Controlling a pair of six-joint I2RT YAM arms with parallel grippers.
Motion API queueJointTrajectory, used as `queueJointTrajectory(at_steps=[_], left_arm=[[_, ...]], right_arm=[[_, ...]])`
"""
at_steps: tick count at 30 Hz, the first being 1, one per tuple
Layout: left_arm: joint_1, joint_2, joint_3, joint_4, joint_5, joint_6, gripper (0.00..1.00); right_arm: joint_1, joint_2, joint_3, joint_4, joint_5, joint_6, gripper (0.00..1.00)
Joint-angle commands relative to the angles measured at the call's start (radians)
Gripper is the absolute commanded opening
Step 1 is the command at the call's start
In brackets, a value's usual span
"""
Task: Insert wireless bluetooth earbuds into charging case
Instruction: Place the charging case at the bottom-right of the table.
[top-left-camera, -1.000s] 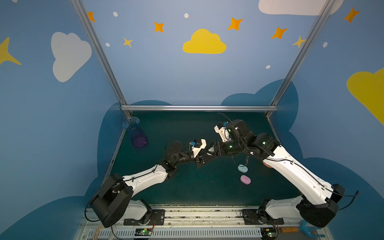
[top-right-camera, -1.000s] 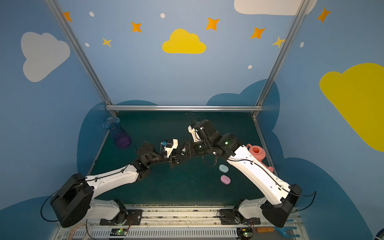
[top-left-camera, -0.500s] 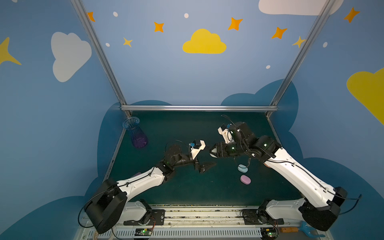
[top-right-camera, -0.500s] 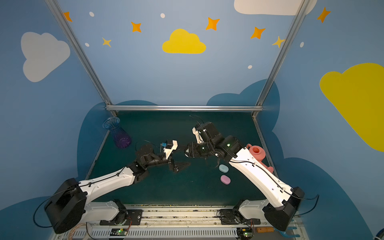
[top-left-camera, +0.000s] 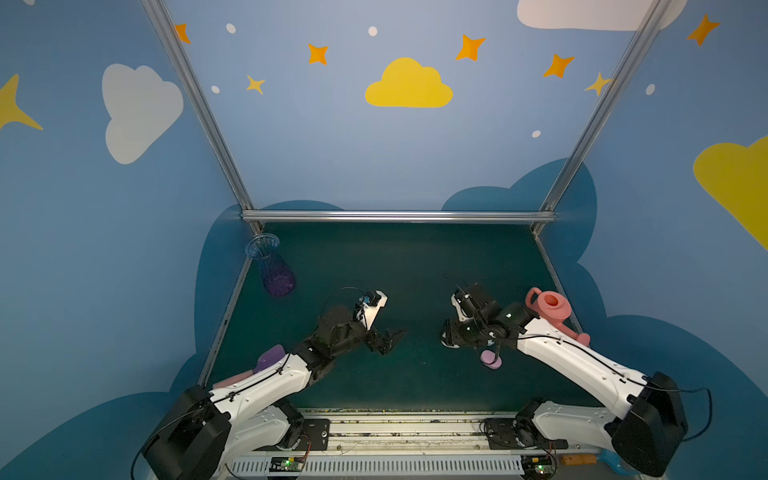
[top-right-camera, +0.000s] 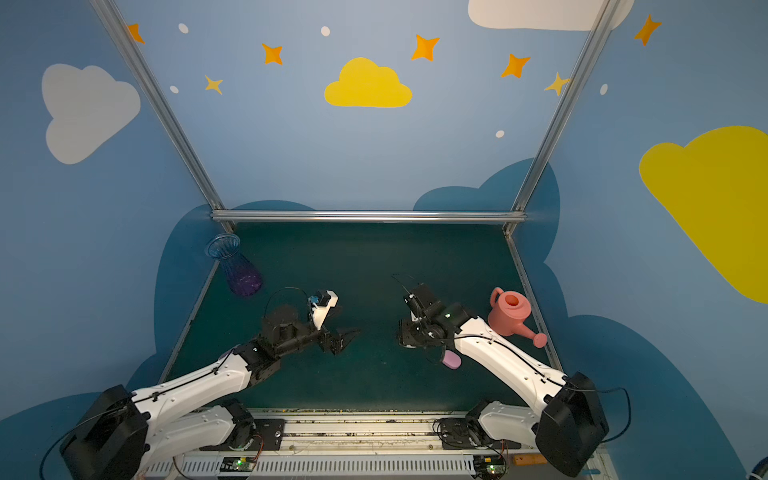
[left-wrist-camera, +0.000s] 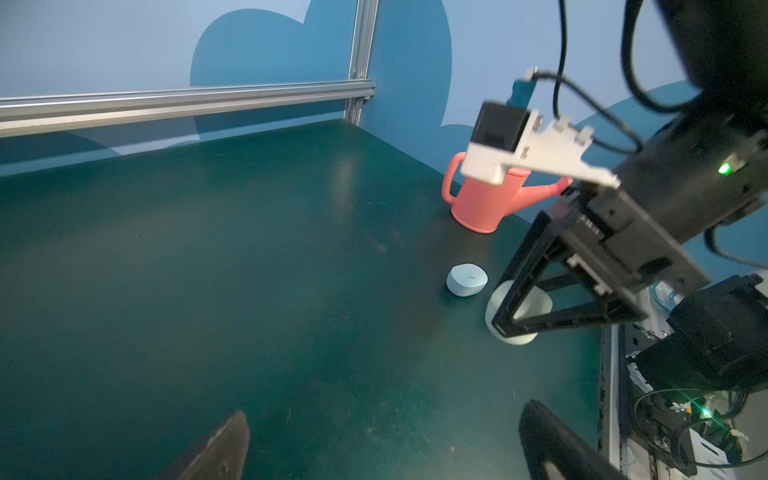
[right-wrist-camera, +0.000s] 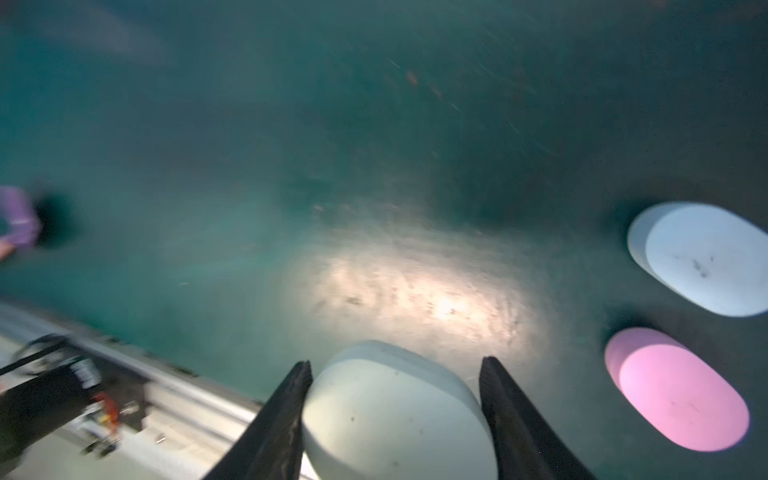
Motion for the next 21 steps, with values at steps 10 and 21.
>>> queueJointTrajectory(at_steps=[10,21], left_arm=[[0.010,0.016,0.035,-0.020,-0.024,-0.023,1.00],[0.033,-0.012,0.057,-0.093,-0.140,-0.054,1.00]], right_arm=[[-0.005,0.057,-0.228,0.153,0.137,0.032,0.42],[-0.005,0.051,-0.274,0.157,0.134,0.060,0.65]])
